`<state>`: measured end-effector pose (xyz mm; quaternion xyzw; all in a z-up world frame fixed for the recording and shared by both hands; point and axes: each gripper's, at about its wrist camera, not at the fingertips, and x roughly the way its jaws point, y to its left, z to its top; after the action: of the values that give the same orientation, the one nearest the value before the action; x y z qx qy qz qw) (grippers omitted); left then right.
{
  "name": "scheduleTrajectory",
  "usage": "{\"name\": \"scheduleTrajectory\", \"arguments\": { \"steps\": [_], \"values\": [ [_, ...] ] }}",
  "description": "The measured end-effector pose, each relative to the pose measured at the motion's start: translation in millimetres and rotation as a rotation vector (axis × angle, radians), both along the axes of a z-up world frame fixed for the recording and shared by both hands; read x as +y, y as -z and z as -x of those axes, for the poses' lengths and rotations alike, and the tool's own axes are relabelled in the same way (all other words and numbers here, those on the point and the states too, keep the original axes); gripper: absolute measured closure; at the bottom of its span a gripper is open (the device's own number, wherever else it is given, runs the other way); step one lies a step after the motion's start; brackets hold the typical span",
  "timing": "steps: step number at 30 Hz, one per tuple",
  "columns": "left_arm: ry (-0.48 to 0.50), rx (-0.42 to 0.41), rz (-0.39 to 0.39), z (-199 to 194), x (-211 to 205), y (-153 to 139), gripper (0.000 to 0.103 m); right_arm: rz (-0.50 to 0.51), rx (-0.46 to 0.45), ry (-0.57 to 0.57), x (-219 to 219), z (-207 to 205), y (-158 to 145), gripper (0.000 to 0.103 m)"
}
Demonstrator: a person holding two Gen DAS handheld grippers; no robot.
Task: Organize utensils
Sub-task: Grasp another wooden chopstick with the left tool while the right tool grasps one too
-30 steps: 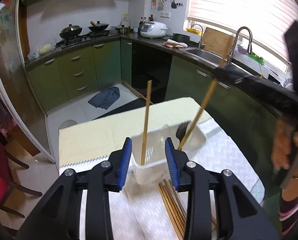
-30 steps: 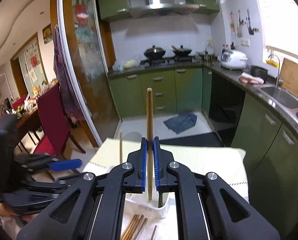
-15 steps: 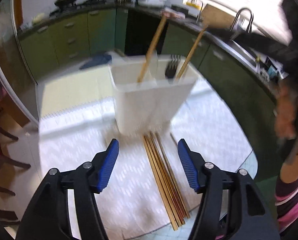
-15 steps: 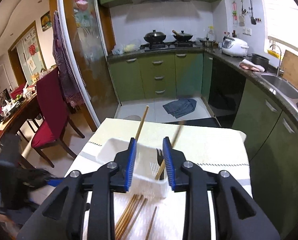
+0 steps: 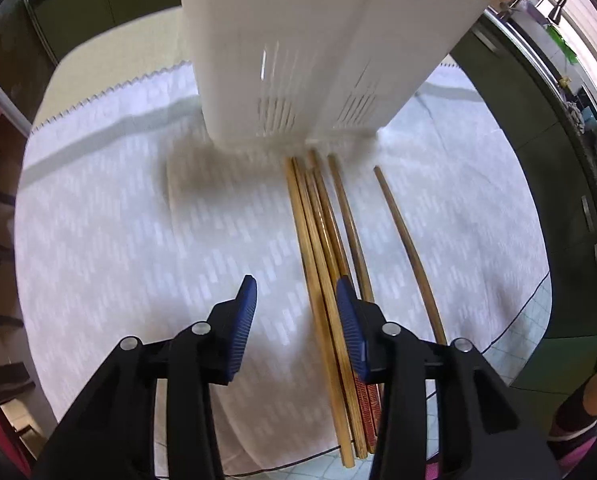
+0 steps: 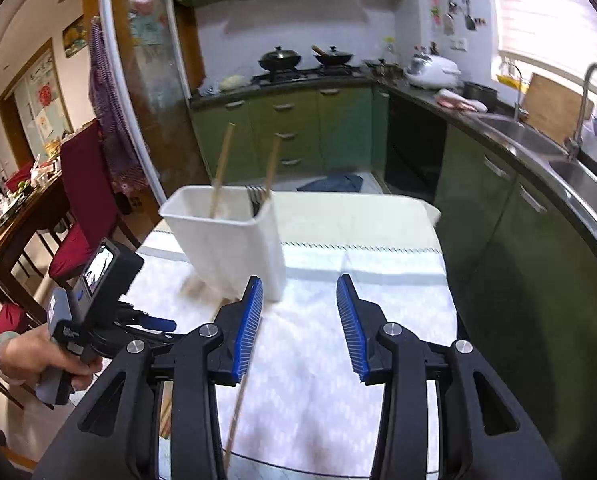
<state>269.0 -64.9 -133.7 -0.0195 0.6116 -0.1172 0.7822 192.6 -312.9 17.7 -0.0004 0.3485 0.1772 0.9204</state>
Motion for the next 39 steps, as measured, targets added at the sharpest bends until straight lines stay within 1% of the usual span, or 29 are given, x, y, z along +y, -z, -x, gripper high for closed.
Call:
{"name": "scheduleTrajectory", "arguments": {
  "steps": [1, 4, 5, 11, 14, 16, 20, 23, 26, 28, 29, 31, 32, 36, 39],
  "values": [
    [-0.004, 0.006, -0.003, 0, -1, 3, 0.064, -0.005, 0.006, 0.004, -5, 1, 3, 0.06],
    [-0.008, 0.029, -0.002, -3, -2, 8, 0.064, -0.018, 0.03, 0.005, -12, -2, 12, 0.06],
    [-0.008, 0.029, -0.014, -3, -4, 10, 0.064, -0.021, 0.037, 0.001, -11, -2, 15, 0.06],
    [-0.005, 0.041, -0.052, -6, -9, 16, 0.064, -0.028, 0.072, -0.039, 5, -4, 27, 0.06],
    [-0.01, 0.052, -0.06, -10, -9, 18, 0.064, -0.028, 0.09, -0.051, 13, -8, 32, 0.06],
    [-0.016, 0.069, -0.052, -11, -8, 22, 0.064, -0.027, 0.103, -0.057, 18, -11, 37, 0.058],
    [-0.019, 0.066, -0.047, -16, -7, 23, 0.064, 0.009, 0.142, -0.073, 37, -18, 52, 0.057],
    [-0.019, 0.054, -0.064, -18, -7, 24, 0.064, 0.07, 0.177, -0.089, 55, -24, 71, 0.058],
    [-0.012, 0.051, -0.083, -20, -9, 23, 0.068, 0.148, 0.222, -0.107, 75, -29, 96, 0.058],
    [-0.008, 0.053, -0.103, -19, -9, 23, 0.076, 0.191, 0.254, -0.119, 85, -33, 113, 0.058],
    [-0.007, 0.055, -0.115, -19, -8, 23, 0.082, 0.207, 0.275, -0.131, 90, -35, 121, 0.058],
    [-0.012, 0.069, -0.123, -18, -4, 22, 0.087, 0.236, 0.303, -0.152, 99, -37, 136, 0.06],
    [-0.015, 0.075, -0.121, -18, -1, 22, 0.087, 0.246, 0.319, -0.161, 103, -39, 141, 0.063],
    [-0.014, 0.082, -0.117, -19, 3, 22, 0.088, 0.239, 0.395, -0.193, 113, -47, 158, 0.064],
    [0.033, 0.048, -0.154, -21, -6, 22, 0.09, 0.267, 0.41, -0.189, 118, -49, 164, 0.064]
  ]
}}
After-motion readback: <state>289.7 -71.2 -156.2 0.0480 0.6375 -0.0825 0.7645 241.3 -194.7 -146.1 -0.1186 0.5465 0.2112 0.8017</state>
